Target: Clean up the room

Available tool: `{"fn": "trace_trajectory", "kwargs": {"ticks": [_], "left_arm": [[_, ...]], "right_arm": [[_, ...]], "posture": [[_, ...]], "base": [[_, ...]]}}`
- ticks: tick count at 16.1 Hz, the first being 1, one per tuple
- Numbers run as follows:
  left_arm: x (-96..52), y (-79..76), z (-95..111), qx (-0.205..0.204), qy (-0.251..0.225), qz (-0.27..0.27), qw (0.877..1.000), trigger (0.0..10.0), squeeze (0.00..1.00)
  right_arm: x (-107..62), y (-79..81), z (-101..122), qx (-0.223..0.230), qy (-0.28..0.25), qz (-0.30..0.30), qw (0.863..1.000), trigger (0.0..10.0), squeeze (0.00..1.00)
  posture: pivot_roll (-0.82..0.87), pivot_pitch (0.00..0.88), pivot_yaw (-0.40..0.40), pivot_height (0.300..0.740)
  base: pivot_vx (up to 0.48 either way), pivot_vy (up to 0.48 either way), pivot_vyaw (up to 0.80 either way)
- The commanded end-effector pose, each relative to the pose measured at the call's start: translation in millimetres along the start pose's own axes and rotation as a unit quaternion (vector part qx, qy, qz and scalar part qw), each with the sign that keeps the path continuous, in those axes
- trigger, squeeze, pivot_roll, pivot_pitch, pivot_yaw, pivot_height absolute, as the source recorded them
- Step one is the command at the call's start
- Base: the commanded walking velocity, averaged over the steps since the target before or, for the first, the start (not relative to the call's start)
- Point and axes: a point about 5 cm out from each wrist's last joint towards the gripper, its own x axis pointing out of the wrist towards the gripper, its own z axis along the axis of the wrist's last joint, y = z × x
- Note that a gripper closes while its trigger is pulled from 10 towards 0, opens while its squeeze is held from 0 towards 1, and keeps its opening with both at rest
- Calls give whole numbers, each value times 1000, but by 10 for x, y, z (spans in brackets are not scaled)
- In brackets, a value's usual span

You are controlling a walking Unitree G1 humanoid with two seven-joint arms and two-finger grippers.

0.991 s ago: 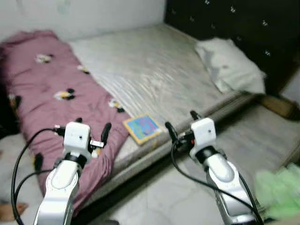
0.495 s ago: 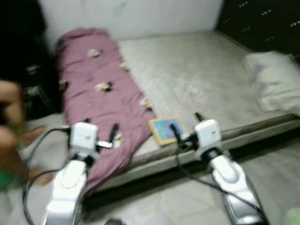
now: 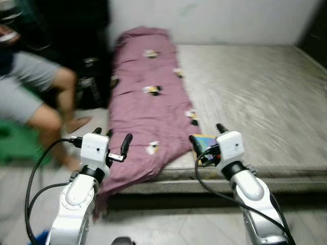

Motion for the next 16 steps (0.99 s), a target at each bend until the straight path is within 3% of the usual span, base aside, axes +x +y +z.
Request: {"fn": "trace_trajectory", "kwargs": {"ticks": [1, 4, 16], "left_arm": [[-2, 5, -2, -3, 1, 1, 1000, 10000, 0], [13, 1, 11, -13, -5, -5, 1000, 10000, 0], [16, -9, 8, -15, -6, -14, 1000, 10000, 0]], "right_arm": [[-3, -13, 28, 3, -7, -10, 1000, 10000, 0], [-7, -134, 21, 6, -7, -66, 998, 10000, 0], [16, -96, 27, 0, -9, -51, 999, 10000, 0]], "posture": [[-1, 0, -72, 740], [-13, 0, -65, 740], [-10, 0, -68, 740]], "base": [[0, 0, 0], [84, 0, 0], [326, 0, 0]]}}
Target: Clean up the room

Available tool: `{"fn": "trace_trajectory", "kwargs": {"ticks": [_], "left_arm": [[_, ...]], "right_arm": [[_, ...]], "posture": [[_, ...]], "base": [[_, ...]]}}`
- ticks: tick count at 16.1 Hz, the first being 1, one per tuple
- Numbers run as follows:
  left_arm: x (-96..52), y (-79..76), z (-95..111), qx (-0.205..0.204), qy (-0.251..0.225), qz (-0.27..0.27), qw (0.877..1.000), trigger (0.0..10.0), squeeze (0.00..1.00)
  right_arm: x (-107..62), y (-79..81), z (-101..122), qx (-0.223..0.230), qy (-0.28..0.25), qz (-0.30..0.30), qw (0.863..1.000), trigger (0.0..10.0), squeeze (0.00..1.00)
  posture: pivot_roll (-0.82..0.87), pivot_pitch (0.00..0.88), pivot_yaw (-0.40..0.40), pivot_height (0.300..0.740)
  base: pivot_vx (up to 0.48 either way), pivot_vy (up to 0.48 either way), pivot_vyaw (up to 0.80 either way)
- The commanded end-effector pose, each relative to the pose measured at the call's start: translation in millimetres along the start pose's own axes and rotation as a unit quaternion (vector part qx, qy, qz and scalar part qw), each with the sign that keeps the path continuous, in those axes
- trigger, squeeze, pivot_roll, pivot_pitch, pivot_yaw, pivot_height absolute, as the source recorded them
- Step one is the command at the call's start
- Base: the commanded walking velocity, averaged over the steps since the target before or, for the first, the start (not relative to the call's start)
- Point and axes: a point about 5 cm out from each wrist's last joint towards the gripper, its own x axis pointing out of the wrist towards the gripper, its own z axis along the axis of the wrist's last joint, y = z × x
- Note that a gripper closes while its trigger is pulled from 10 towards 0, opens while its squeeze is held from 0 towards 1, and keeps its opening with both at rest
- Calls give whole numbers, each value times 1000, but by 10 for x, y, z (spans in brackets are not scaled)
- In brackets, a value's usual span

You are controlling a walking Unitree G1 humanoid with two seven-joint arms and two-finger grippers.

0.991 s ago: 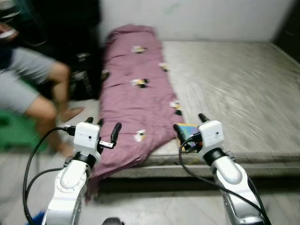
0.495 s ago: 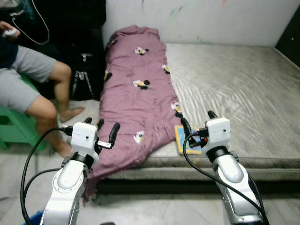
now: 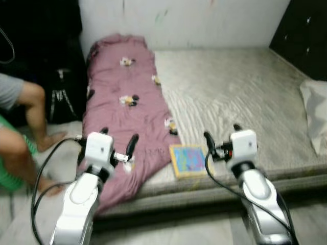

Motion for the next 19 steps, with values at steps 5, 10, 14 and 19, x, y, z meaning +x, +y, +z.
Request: {"fn": "trace_trajectory", "kwargs": {"ticks": [5, 10, 14, 19], "left_arm": [[-21, 81, -8, 6, 5, 15, 1000, 10000, 0], [-7, 98, -12, 19, 6, 35, 999, 10000, 0], [1, 86, -7, 24, 4, 33, 999, 10000, 0], [-6, 86, -9, 20, 4, 29, 999, 10000, 0]], "right_arm": [[43, 91, 75, -3, -16, 22, 1000, 10000, 0], [48, 121, 78, -9, -17, 34, 999, 10000, 0], [48, 125, 73, -8, -16, 38, 999, 10000, 0], [51, 121, 65, 3, -15, 35, 999, 10000, 0]], "posture": [[-8, 0, -71, 740], [-6, 0, -75, 740], [-6, 0, -75, 740], [-3, 0, -76, 740]], "base": [[299, 0, 0], [0, 0, 616], [0, 0, 800], [0, -153, 276]]}}
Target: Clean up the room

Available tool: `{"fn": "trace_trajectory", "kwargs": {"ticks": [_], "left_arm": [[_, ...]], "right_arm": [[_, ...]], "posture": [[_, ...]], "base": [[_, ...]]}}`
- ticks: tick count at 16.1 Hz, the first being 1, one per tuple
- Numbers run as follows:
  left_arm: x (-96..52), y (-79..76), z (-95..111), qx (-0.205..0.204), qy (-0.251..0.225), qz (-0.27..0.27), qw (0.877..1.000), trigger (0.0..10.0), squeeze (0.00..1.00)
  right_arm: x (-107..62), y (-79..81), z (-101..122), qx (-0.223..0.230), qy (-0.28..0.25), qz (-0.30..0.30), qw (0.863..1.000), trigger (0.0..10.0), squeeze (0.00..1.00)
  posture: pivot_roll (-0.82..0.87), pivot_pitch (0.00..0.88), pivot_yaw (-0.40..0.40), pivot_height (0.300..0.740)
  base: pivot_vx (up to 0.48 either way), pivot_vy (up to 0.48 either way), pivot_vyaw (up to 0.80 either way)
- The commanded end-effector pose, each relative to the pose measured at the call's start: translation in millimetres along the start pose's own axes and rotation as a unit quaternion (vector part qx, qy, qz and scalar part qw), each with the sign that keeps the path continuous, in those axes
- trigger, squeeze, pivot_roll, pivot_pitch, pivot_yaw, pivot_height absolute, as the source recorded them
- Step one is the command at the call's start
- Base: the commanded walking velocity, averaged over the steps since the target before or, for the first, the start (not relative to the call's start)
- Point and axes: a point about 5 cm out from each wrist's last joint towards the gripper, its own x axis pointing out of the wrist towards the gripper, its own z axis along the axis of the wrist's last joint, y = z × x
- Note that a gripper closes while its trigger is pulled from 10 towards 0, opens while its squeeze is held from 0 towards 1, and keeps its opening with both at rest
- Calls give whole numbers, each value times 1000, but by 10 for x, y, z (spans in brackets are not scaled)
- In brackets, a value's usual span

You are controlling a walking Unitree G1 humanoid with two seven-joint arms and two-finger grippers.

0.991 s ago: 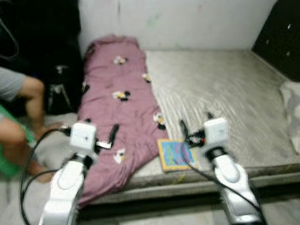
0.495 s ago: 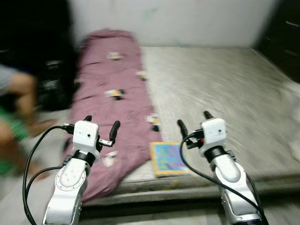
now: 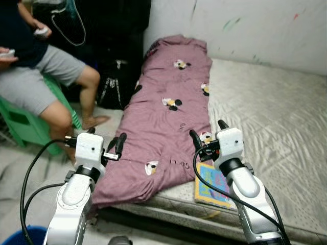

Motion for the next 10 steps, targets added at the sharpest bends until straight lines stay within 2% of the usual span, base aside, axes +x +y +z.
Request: {"fn": "trace_trajectory", "kwargs": {"ticks": [1, 10], "left_arm": [[14, -33, 26, 1, -6, -11, 1000, 10000, 0], [23, -38, 30, -2, -10, -16, 1000, 10000, 0]], "right_arm": [[-4, -44, 12, 2, -2, -5, 1000, 10000, 0], [16, -30, 21, -2, -5, 1, 1000, 10000, 0]], "posture": [[-3, 0, -76, 740], [1, 0, -79, 740]], "base": [[0, -259, 0], [0, -278, 0]]}}
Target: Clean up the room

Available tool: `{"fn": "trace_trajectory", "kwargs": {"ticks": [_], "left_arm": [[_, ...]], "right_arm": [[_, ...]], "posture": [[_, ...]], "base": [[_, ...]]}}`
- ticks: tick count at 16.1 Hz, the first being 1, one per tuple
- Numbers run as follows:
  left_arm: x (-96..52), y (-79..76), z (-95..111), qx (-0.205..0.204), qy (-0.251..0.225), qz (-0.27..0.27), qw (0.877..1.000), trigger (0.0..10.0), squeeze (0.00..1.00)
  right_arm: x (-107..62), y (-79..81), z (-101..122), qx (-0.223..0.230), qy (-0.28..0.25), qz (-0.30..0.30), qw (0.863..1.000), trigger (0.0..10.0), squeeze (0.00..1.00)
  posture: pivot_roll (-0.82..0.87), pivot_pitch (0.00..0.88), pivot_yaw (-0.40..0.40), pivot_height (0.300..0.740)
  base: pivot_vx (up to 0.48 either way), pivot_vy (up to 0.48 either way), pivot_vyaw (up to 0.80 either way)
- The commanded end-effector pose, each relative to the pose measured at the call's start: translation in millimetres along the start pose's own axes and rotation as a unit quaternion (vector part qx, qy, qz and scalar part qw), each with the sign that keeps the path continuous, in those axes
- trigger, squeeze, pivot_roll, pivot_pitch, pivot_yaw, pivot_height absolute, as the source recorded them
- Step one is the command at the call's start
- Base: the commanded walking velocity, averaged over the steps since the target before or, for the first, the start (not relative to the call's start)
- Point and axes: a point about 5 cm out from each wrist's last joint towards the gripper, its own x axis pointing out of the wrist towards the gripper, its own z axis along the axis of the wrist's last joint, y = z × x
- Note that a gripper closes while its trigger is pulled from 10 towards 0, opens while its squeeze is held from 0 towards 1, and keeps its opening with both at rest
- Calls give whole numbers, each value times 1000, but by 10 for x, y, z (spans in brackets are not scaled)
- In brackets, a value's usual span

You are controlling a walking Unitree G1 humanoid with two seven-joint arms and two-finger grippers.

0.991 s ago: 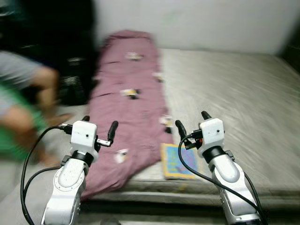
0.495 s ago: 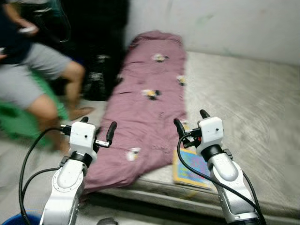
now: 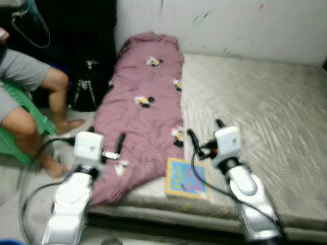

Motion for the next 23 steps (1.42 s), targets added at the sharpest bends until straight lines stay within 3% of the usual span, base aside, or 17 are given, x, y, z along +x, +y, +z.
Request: {"fn": "trace_trajectory", "kwargs": {"ticks": [1, 12, 19, 23], "left_arm": [[-8, 66, 20, 7, -3, 7, 1000, 10000, 0], [-14, 46, 19, 3, -4, 4, 1000, 10000, 0], [-19, 43, 13, -1, -3, 8, 1000, 10000, 0], [-20, 35, 16, 2, -3, 6, 1000, 10000, 0]], "right_arm": [[23, 13, 45, 2, -10, 3, 1000, 10000, 0], [21, 11, 39, 4, -8, 5, 1000, 10000, 0], [22, -9, 33, 18, -7, -2, 1000, 10000, 0], [24, -22, 10, 29, 3, -7, 1000, 10000, 0]], "posture": [[1, 0, -79, 740], [-2, 0, -84, 740], [0, 0, -86, 740], [0, 0, -86, 740]], "base": [[0, -289, 0], [0, -301, 505], [0, -208, 0], [0, 0, -642]]}}
